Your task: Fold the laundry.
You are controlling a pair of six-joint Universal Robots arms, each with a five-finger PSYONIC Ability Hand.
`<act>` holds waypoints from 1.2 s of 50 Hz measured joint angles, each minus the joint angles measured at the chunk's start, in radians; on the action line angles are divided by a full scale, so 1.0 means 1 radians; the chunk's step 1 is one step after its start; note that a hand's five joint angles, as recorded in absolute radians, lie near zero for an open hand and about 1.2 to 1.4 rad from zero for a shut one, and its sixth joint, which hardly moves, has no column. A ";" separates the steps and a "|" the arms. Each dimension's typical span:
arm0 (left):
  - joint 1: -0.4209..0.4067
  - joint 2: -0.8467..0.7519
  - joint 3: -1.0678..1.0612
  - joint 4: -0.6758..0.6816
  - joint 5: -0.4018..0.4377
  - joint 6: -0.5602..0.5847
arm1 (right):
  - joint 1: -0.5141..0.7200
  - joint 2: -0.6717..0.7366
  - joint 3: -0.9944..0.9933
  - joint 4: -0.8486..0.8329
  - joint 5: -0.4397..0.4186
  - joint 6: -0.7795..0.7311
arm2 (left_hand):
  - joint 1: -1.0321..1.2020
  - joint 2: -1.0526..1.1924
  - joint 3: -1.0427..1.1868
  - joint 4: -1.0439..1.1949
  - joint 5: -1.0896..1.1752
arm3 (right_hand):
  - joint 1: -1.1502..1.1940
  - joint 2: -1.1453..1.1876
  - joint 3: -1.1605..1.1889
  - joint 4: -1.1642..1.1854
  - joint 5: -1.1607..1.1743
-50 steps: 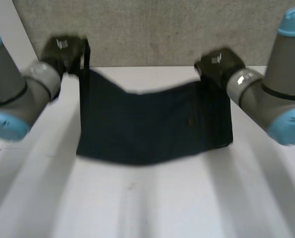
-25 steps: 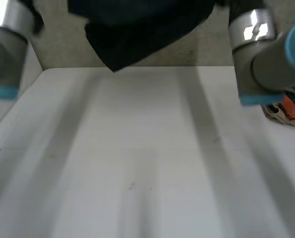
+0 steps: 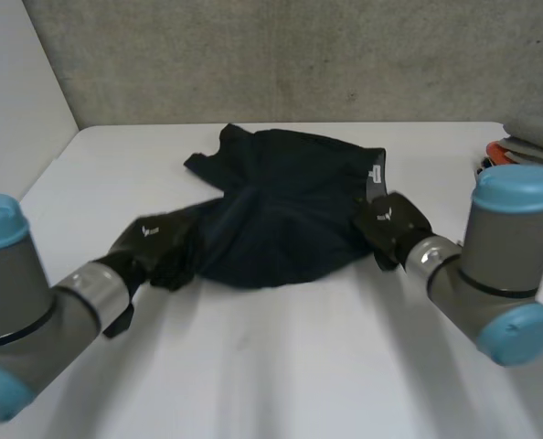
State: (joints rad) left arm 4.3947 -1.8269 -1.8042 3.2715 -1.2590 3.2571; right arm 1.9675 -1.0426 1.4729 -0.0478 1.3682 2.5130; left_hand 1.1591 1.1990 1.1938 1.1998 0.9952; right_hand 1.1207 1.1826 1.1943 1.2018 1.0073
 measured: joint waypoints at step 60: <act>-0.151 -0.372 0.637 0.274 -0.183 0.083 | -0.054 -0.004 -0.140 -0.196 0.207 0.247 | -0.969 -0.991 -0.977 -0.993 -0.946 | -0.892 -0.962 -0.979 -0.981 -0.961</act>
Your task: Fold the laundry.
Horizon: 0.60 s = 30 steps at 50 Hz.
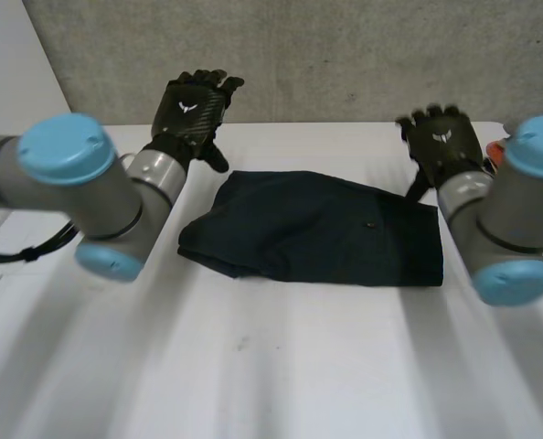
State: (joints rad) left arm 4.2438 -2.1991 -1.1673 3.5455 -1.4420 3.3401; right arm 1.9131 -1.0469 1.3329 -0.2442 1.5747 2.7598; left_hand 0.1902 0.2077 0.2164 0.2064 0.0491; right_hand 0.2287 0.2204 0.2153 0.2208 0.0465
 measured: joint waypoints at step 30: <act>0.006 0.314 -0.513 0.168 0.048 -0.101 | -0.200 -0.055 0.212 0.051 0.071 -0.264 | 0.000 0.000 0.000 0.000 0.000 | 0.809 0.932 0.955 0.977 0.903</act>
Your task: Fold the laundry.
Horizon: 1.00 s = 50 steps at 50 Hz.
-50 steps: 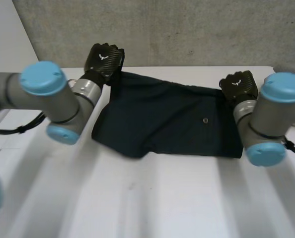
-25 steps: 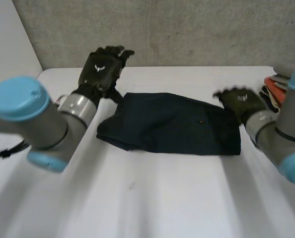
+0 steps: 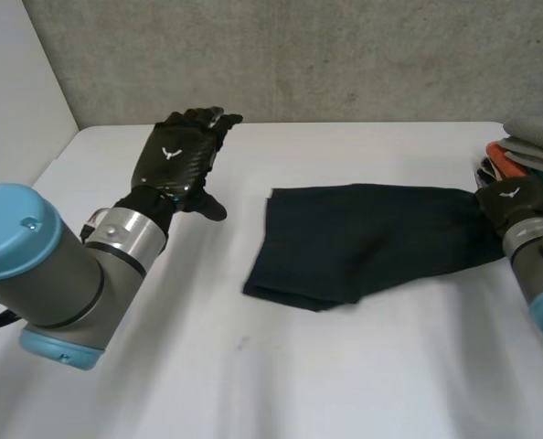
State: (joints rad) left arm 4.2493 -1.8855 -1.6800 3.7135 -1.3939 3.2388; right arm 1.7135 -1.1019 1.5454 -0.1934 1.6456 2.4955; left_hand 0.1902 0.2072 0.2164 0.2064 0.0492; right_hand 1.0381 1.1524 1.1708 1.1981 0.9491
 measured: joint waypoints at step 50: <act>-0.225 -0.567 0.846 -0.426 0.044 0.075 | 0.107 0.107 -0.376 0.276 -0.381 0.599 | 0.000 0.000 0.000 0.000 0.000 | -0.818 -0.942 -0.964 -0.987 -0.910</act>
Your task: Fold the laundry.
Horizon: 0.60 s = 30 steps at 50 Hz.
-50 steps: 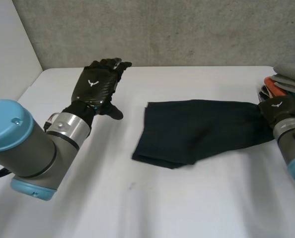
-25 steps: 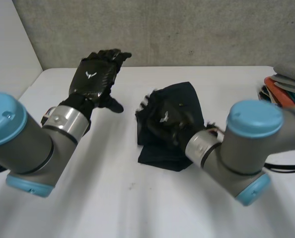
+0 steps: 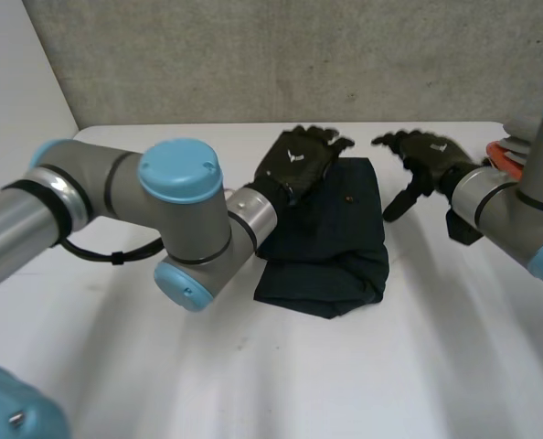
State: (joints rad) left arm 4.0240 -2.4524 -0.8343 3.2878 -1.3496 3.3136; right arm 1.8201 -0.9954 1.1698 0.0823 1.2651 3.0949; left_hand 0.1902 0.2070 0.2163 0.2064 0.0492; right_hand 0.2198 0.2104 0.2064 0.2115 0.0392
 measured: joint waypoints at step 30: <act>0.031 0.031 -0.273 0.081 -0.118 0.248 | 0.087 0.015 0.193 -0.114 0.093 -0.073 | 0.225 0.206 0.190 0.204 0.190 | 0.000 0.000 0.000 0.000 0.000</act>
State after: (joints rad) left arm 4.0554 -2.4211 -1.1071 3.3691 -1.4674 3.5619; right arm 1.9074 -0.9808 1.3626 -0.0318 1.3586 3.0218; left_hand 0.4151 0.4128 0.4066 0.4100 0.2392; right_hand 0.2198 0.2104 0.2064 0.2115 0.0392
